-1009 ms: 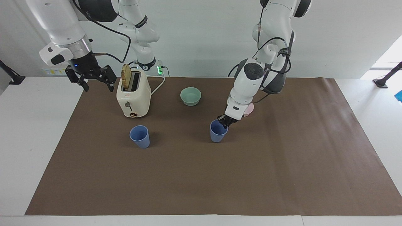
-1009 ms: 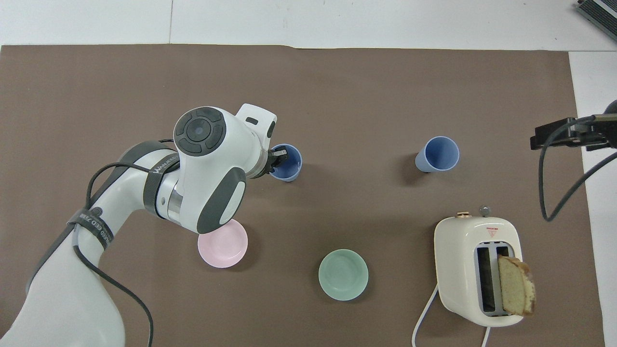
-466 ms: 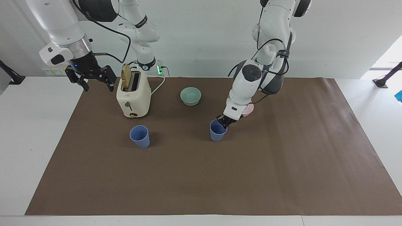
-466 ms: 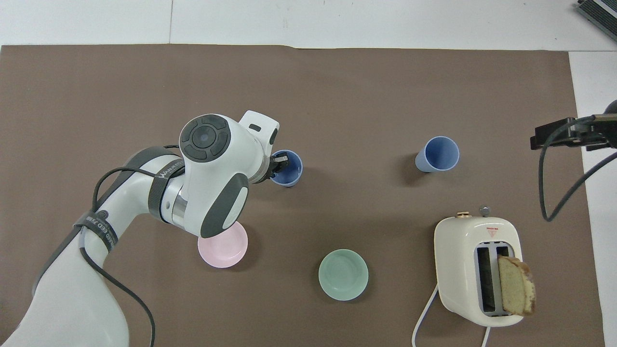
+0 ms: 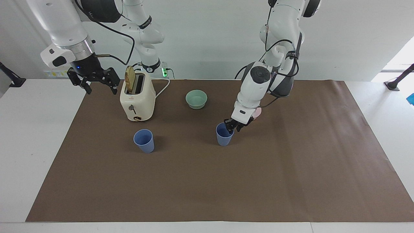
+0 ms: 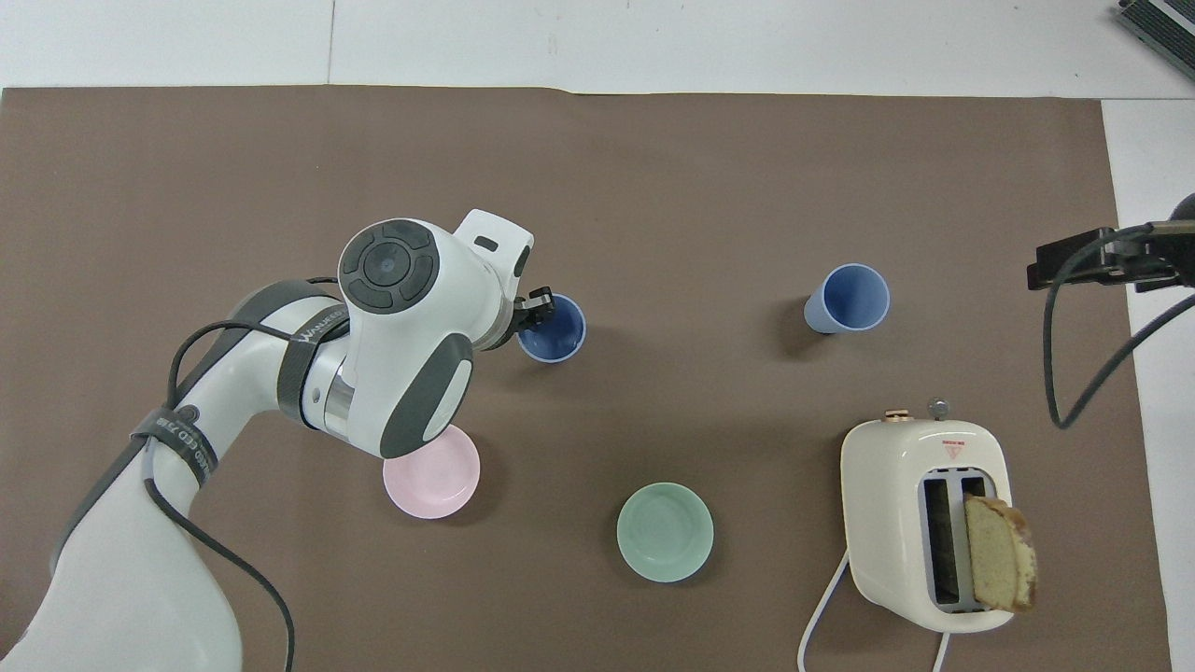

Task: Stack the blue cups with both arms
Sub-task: 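Set the blue cup down and open the left gripper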

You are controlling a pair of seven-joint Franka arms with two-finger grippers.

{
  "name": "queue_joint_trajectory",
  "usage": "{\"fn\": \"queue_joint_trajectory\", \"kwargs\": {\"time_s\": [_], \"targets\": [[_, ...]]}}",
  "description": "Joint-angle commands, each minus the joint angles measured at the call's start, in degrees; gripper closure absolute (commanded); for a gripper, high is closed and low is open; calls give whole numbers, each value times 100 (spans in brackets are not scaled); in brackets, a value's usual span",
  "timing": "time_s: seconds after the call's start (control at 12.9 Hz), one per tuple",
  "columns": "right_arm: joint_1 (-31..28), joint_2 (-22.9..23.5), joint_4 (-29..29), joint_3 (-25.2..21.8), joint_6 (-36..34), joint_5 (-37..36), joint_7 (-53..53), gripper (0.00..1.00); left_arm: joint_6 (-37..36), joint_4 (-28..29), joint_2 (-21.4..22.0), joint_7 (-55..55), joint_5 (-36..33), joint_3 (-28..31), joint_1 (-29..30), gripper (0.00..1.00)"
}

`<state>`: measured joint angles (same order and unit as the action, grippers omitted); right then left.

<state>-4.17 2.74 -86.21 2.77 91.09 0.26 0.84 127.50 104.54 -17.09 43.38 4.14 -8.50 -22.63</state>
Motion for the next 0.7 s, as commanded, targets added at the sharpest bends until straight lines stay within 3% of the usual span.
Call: {"fn": "queue_joint_trajectory", "kwargs": {"time_s": [0.0,0.47,0.62], "targets": [[-93,-115,-107,48,6,-8,-172,0,-268,-20,258,-92,-237,59,205,0],[-93,-185,-264,48,111,1,-207,0,-1226,-100,987,-1864,-300,50,1311,0],[-93,-221,-501,48,591,18,-190,0,-1543,-100,1180,-2568,-282,50,1620,0]]}}
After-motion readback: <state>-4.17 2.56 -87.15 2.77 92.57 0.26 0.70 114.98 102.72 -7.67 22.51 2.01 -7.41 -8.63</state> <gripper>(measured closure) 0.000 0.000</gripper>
